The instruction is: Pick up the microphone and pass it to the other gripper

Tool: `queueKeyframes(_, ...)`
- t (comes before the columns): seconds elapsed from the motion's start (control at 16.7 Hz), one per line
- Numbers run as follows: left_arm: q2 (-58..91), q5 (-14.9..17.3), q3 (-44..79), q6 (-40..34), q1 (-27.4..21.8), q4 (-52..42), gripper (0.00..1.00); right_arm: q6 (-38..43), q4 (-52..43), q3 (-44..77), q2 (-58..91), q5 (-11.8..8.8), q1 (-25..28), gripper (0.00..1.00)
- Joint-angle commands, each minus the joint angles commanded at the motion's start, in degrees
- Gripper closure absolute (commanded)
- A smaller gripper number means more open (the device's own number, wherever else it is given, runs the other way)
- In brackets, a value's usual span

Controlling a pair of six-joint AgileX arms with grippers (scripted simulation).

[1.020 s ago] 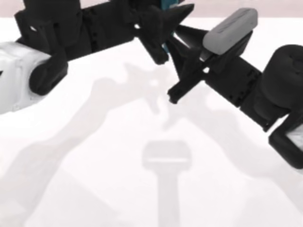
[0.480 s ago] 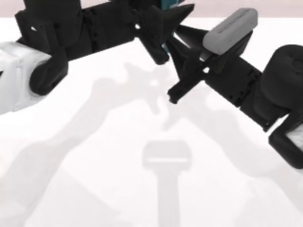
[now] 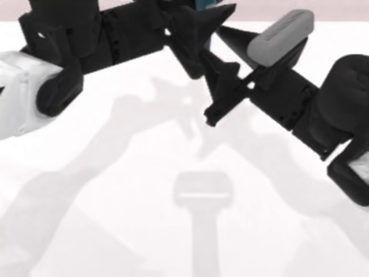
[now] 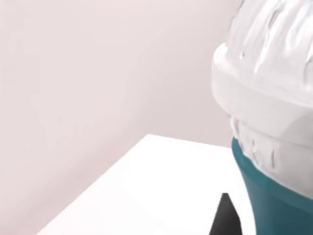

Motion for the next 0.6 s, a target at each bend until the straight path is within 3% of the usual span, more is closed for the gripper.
queueKeyframes(0.18,0.0,0.0,0.0,0.0,0.0,0.0,1.00,0.0,0.0,0.0,0.0,0.0,0.0,0.02)
queueKeyframes(0.6,0.0,0.0,0.0,0.0,0.0,0.0,1.00,0.0,0.0,0.0,0.0,0.0,0.0,0.00)
